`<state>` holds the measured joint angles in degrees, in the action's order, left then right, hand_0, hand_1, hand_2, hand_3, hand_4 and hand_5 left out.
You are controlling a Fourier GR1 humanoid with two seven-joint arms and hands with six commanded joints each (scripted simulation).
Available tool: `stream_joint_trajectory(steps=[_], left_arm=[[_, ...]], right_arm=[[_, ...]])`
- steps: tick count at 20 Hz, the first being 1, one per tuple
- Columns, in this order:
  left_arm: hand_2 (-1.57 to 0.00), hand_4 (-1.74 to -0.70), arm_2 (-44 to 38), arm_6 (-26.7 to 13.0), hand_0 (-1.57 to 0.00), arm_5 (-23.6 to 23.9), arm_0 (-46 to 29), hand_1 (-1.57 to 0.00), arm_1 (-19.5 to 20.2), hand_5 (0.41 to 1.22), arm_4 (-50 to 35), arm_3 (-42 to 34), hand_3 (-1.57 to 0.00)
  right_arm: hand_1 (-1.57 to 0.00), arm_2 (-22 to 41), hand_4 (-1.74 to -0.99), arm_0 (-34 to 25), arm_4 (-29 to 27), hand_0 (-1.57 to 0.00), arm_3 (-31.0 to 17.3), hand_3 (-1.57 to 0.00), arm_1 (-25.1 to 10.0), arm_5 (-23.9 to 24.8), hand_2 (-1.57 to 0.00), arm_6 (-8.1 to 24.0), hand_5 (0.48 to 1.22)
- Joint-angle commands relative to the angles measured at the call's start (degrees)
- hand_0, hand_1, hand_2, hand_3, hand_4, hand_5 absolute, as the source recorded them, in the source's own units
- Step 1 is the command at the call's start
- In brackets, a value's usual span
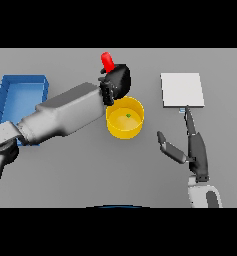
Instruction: Pick up the red beaker and tilt it to pour out 1 green nut into yellow bowl. Pick up the yellow bowl and place it on the metallic measuring scale.
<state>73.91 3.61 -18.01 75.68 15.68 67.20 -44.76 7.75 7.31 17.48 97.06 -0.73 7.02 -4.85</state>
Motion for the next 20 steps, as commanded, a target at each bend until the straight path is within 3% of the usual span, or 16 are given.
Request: stream_joint_trajectory(steps=[1,2,4,5,6,8,10,13,17,20], left_arm=[[-1.57,-1.73,0.08,1.04,-1.57,-0.14,0.99,-1.57,0.43,1.221,-0.28,0.02,-1.57],[-1.57,-1.73,-0.09,1.87,-1.57,-0.26,2.45,-1.57,1.54,1.221,-0.64,0.32,-1.57],[-1.57,-1.73,-1.73,2.64,-1.57,1.06,5.73,-1.57,1.8,1.221,-2.08,1.87,-1.57],[-1.57,-1.73,-2.84,3.16,-1.57,1.74,7.71,-1.57,2.83,1.221,-2.96,2.6,-1.49],[-1.4,-1.68,-3.86,2.44,-1.57,2.55,9.14,-1.57,3.27,1.221,-3.55,4.36,-1.51],[-1.46,-1.7,-6.18,3.13,-1.57,4.27,11.86,-1.57,4.84,1.221,-5.57,6.3,-1.04],[-1.5,-1.7,-9.05,3.14,-1.57,4.82,15.08,-1.57,6.34,1.221,-7.97,9.47,-1.23],[-1.53,-1.72,-15.47,0.34,-1.57,4.95,17.28,-1.57,7.84,1.221,-14.05,15.98,-1.4],[-1.56,-1.73,-28.66,-7.85,-1.57,7.15,15.21,-1.57,12.06,1.221,-27.58,23.36,-1.36],[-1.56,-1.74,-35.99,-7.25,-1.57,11.86,10.83,-1.57,16.22,1.221,-37.14,24.93,-1.4]], right_arm=[[0.0,-0.11,-1.207,-0.15,-0.22,0.0,-0.23,0.0,0.12,0.02,0.0,0.05,0.594],[0.0,-0.05,-1.206,-0.31,0.14,0.0,-0.16,0.0,0.18,0.29,0.0,0.67,0.592],[0.0,-0.11,-1.209,0.73,-0.21,0.0,0.3,0.0,-0.06,0.06,0.0,-1.09,0.592],[0.0,-0.13,-1.203,0.14,-0.11,0.0,0.29,0.0,-0.03,0.23,0.0,-1.05,0.592],[0.0,-0.4,-1.201,-0.6,-0.2,0.0,0.09,0.0,-0.24,0.23,0.0,-0.53,0.592],[0.0,-0.33,-1.186,-1.09,-0.61,0.0,-0.76,0.0,0.23,0.07,0.0,-0.33,0.596],[0.0,-0.44,-1.181,-0.69,-1.63,0.0,-0.59,0.0,0.21,-0.61,0.0,-1.23,0.593],[0.0,-0.94,-1.193,-1.72,-3.76,0.0,-0.82,0.0,0.4,-1.81,0.0,-0.79,0.597],[0.0,-0.55,-1.222,-0.66,-3.74,0.0,-1.05,0.0,0.1,-2.39,0.0,-1.87,0.592],[0.0,-0.88,-1.222,-1.67,-3.84,0.0,-1.15,0.0,-0.27,-2.27,0.0,-2.23,0.587]])
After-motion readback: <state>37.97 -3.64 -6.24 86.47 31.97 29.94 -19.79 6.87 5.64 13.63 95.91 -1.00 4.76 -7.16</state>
